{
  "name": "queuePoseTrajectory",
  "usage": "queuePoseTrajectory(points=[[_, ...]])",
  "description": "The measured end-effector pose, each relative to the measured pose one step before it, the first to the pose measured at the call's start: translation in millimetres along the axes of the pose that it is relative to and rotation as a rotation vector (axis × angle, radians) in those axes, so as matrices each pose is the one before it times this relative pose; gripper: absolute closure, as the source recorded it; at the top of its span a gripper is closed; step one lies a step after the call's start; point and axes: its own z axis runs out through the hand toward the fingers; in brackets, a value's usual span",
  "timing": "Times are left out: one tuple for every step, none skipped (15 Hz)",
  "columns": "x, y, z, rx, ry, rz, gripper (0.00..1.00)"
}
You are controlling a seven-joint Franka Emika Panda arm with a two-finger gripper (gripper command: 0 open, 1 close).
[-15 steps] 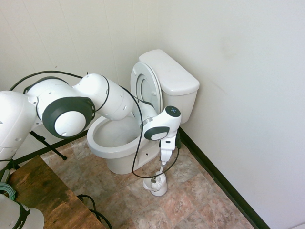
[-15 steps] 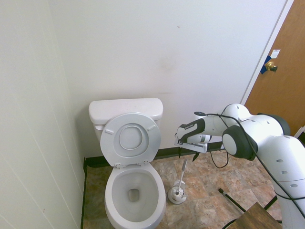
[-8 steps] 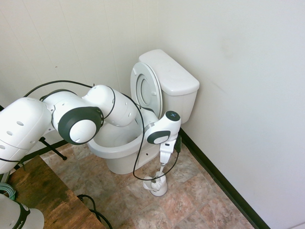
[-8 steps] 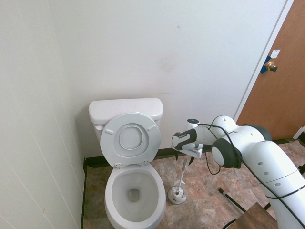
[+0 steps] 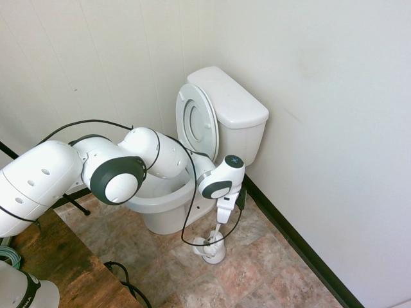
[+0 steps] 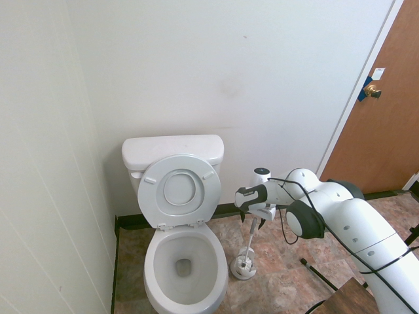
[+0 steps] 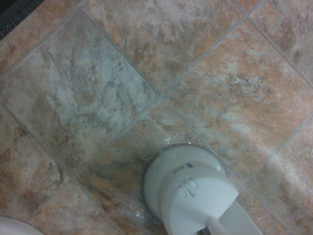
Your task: Clean the toilet
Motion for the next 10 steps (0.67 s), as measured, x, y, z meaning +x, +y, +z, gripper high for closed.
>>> queuePoseTrajectory(points=[[0.44, 0.04, 0.8, -0.00052, 0.00034, 0.00017, 0.0], [0.08, -0.19, -0.22, 0.00027, -0.00011, 0.00005, 0.0], [-0.05, -0.14, -0.18, 0.00028, -0.00008, -0.00007, 0.0], [-0.1, 0.07, 0.07, -0.00051, -0.0002, -0.00008, 0.0], [-0.2, 0.06, 0.08, -0.00036, -0.00062, -0.00017, 0.0], [-0.57, 0.16, 0.19, -0.00097, -0.00128, -0.00063, 0.0], [-0.97, 0.28, 0.32, -0.00119, -0.0017, -0.00085, 1.0], [-0.99, 0.31, 0.37, -0.00081, -0.00161, -0.00085, 1.0], [-0.6, 0.48, 0.56, -0.00134, -0.00112, -0.00076, 1.0], [0.14, 0.63, 0.74, -0.00182, -0.00016, -0.0003, 1.0]])
